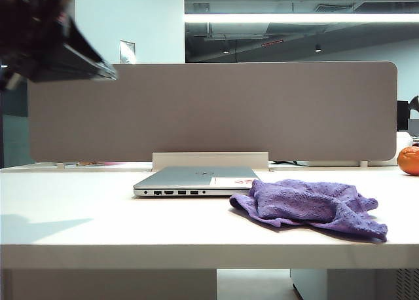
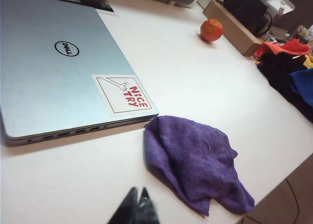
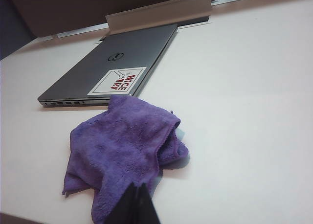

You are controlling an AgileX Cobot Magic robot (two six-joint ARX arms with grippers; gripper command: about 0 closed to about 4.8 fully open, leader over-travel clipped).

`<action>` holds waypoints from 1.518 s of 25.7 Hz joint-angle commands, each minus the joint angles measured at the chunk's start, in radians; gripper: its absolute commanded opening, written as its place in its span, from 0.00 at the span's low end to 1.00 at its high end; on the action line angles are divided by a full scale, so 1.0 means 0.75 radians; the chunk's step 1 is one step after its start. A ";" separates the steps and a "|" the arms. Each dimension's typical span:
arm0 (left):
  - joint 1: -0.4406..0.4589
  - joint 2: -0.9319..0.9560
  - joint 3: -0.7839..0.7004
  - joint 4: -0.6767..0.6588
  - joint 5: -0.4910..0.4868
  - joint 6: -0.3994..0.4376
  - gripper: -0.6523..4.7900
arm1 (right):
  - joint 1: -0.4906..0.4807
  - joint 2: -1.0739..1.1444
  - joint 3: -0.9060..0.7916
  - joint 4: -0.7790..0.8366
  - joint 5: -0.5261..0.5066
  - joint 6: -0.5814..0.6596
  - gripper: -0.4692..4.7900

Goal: Pick up the purple rag and put it over the laptop.

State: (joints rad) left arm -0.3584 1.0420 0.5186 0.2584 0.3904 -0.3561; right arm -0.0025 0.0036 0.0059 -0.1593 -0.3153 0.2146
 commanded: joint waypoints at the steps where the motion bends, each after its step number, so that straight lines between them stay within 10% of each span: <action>1: -0.075 0.115 0.040 0.101 -0.048 0.007 0.11 | 0.001 -0.001 -0.004 0.009 0.003 0.002 0.13; 15: -0.423 0.730 0.451 0.096 -0.280 0.012 0.11 | 0.001 -0.001 -0.004 0.009 0.004 0.002 0.13; 33: -0.545 1.078 0.787 -0.159 -0.345 0.021 0.12 | 0.001 -0.001 -0.004 0.009 0.004 0.002 0.13; 39: -0.556 1.116 0.786 -0.165 -0.346 0.020 0.37 | 0.001 -0.001 -0.004 0.009 0.003 0.002 0.13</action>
State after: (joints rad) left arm -0.7677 1.8801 1.1080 0.1303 0.1337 -0.3454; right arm -0.0025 0.0036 0.0059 -0.1593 -0.3149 0.2161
